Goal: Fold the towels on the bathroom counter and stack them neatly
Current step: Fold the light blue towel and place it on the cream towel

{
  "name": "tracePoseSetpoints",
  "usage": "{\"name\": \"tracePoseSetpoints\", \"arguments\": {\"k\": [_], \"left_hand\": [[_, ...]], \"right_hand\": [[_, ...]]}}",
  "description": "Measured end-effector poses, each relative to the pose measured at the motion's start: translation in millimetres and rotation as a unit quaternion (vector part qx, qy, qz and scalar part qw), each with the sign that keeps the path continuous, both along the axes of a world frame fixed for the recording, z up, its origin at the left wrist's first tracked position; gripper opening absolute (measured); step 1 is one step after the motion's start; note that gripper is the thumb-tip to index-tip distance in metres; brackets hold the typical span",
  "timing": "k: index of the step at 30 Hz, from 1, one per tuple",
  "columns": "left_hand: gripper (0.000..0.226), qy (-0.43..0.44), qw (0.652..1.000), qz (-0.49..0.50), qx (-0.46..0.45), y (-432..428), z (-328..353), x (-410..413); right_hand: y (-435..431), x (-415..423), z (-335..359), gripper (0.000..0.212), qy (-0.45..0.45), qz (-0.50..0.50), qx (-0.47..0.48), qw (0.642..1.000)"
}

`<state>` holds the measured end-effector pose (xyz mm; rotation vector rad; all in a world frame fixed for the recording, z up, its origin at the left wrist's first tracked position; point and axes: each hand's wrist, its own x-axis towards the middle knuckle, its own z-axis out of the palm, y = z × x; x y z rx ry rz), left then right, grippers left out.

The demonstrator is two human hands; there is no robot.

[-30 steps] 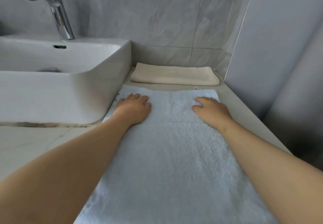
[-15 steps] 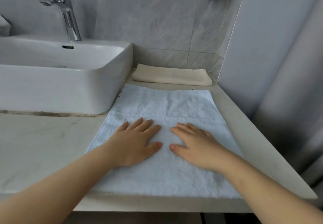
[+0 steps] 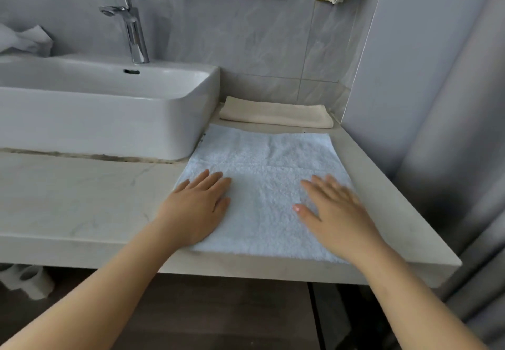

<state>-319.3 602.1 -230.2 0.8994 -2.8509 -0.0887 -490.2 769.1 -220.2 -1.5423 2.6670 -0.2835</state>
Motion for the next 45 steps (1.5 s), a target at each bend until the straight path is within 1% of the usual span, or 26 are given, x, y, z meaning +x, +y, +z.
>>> {"name": "tracePoseSetpoints", "arguments": {"k": [1,2,4,7,8,9,12,13,14,16,18,21,23,25,27,29,30,33,34,35,36,37,39,41,43,45], "left_hand": [[0.053,0.005,1.000,-0.004,0.010,2.1,-1.8,4.5],[0.062,0.009,1.000,0.001,0.016,3.2,-3.2,10.1],[0.091,0.010,1.000,0.010,0.012,0.2,-5.9,20.5],[0.119,-0.001,1.000,-0.005,0.024,-6.6,-7.8,33.2],[0.123,-0.004,0.999,-0.021,0.031,-7.9,-7.1,37.0],[0.122,-0.007,0.999,-0.040,0.034,-9.4,-7.0,41.3],[0.105,-0.032,0.994,-0.100,0.016,-11.0,-7.0,52.0],[0.101,-0.051,0.993,-0.111,0.001,-11.1,-7.3,54.8],[0.100,-0.065,0.991,-0.118,-0.012,-11.3,-7.2,56.7],[0.102,-0.077,0.989,-0.125,-0.031,-11.7,-9.2,58.9],[0.101,-0.044,0.988,-0.139,-0.054,-13.9,-15.5,58.8],[0.093,0.007,0.987,-0.151,-0.052,-14.3,-16.0,60.1],[0.083,0.025,0.988,-0.153,-0.004,-14.6,-11.3,65.2],[0.065,0.060,0.986,-0.149,0.053,-17.1,-5.0,72.1],[0.043,0.108,0.974,-0.157,0.119,-22.6,-1.2,77.9],[0.035,0.155,0.958,-0.159,0.184,-27.2,1.3,80.1],[0.034,0.170,0.953,-0.153,0.200,-28.6,2.2,79.9],[0.034,0.202,0.946,-0.138,0.212,-32.9,3.1,77.6],[0.033,0.213,0.942,-0.140,0.217,-34.9,2.5,77.7],[0.032,0.218,0.939,-0.149,0.222,-36.9,1.3,78.5],[0.033,0.214,0.938,-0.162,0.221,-40.1,-0.6,79.2],[0.035,0.201,0.939,-0.177,0.215,-42.4,-1.8,79.9],[0.047,0.161,0.950,-0.184,0.196,-47.6,-5.8,79.0],[0.060,0.133,0.964,-0.177,0.149,-52.5,-10.9,75.1],[0.064,0.107,0.973,-0.170,0.114,-56.0,-12.8,69.2],[0.063,0.113,0.975,-0.166,0.099,-58.8,-11.3,64.6]], "right_hand": [[0.8,7.1,-1.4,0.058,-0.040,0.033,0.002,0.999],[2.3,11.2,-3.9,0.056,-0.059,0.053,0.011,0.997],[7.3,8.3,-8.4,0.055,-0.047,0.052,0.017,0.997],[15.3,-2.6,-11.1,0.056,-0.027,0.037,0.030,0.999],[18.2,-5.2,-11.3,0.058,-0.023,0.040,0.035,0.998],[20.6,-7.2,-11.4,0.064,-0.018,0.048,0.040,0.998],[28.4,-11.9,-10.0,0.110,-0.007,0.079,0.045,0.996],[31.0,-12.1,-9.0,0.116,0.001,0.088,0.056,0.994],[33.4,-12.3,-8.4,0.113,0.006,0.103,0.067,0.992],[36.9,-10.9,-7.7,0.093,0.020,0.138,0.091,0.986],[39.6,-11.0,-8.4,0.087,0.047,0.154,0.104,0.981],[44.9,-21.5,-12.9,0.082,0.055,0.171,0.057,0.982],[50.1,-30.1,-15.2,0.070,-0.005,0.176,-0.013,0.984],[57.8,-36.1,-15.9,0.060,-0.097,0.159,-0.079,0.979],[64.0,-41.4,-15.9,0.051,-0.171,0.147,-0.145,0.963],[67.8,-46.5,-14.2,0.046,-0.213,0.130,-0.188,0.950],[69.2,-49.1,-14.6,0.048,-0.220,0.123,-0.204,0.946],[73.7,-58.9,-18.3,0.067,-0.215,0.096,-0.222,0.946],[75.3,-60.0,-17.3,0.067,-0.210,0.091,-0.222,0.948],[77.6,-61.3,-15.5,0.059,-0.203,0.089,-0.222,0.950],[80.0,-61.9,-12.8,0.048,-0.201,0.085,-0.216,0.952],[82.6,-63.9,-10.5,0.044,-0.207,0.069,-0.206,0.954],[87.7,-75.4,-14.2,0.054,-0.207,0.050,-0.200,0.956],[87.5,-83.5,-18.7,0.065,-0.206,0.046,-0.203,0.956],[80.8,-84.9,-21.3,0.067,-0.217,0.056,-0.227,0.948],[71.9,-84.5,-21.6,0.079,-0.205,0.044,-0.211,0.955]]}}
